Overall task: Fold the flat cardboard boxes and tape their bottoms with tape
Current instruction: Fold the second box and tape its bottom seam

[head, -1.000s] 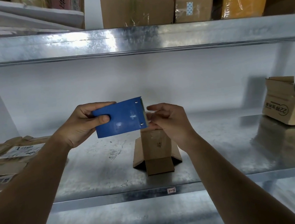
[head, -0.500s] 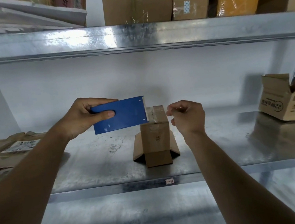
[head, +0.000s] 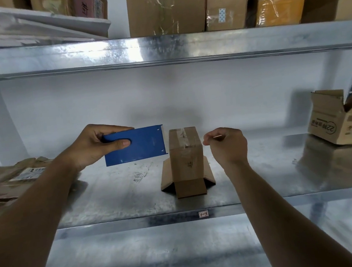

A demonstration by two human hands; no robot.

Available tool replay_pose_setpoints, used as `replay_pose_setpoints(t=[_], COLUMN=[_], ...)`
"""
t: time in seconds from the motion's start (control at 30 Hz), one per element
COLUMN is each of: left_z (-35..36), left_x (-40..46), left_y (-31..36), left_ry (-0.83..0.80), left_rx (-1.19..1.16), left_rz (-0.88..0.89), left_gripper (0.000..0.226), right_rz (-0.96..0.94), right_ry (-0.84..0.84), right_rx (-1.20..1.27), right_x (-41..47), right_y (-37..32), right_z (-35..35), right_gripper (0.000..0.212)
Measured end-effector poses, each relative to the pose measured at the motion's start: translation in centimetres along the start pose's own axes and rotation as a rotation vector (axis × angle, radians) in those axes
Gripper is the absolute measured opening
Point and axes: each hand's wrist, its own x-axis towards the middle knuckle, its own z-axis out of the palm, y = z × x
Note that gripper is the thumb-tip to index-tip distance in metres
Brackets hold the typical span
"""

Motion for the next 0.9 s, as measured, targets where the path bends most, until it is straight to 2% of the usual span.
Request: replay_pose_setpoints(t=[0.17,0.63,0.8,0.9], left_z=[0.1,0.4,0.2,0.2], left_x=[0.7,2.2,2.4,2.4], left_y=[-0.9,-2.8,-3.8,-4.3], left_ry=[-0.012,-0.041,-0.053,-0.065], left_rx=[0.016,-0.028,-0.021,-0.032], left_rz=[-0.044,-0.084,-0.092,-0.09], left_gripper=[0.042,0.041,0.04,0.044], right_rz=[-0.031,0.067,0.13,0.177], right_ry=[-0.005,-0.032,-0.064,-0.123], right_rx=[-0.106,-0.153,-0.104,-0.053], right_x=[0.1,1.3,2.0,2.7], right_y=[0.4,1.8,2.5,3.2], right_z=[0.5,1.2,1.6,1.9], right_gripper=[0.021,0.018,0.02,0.011])
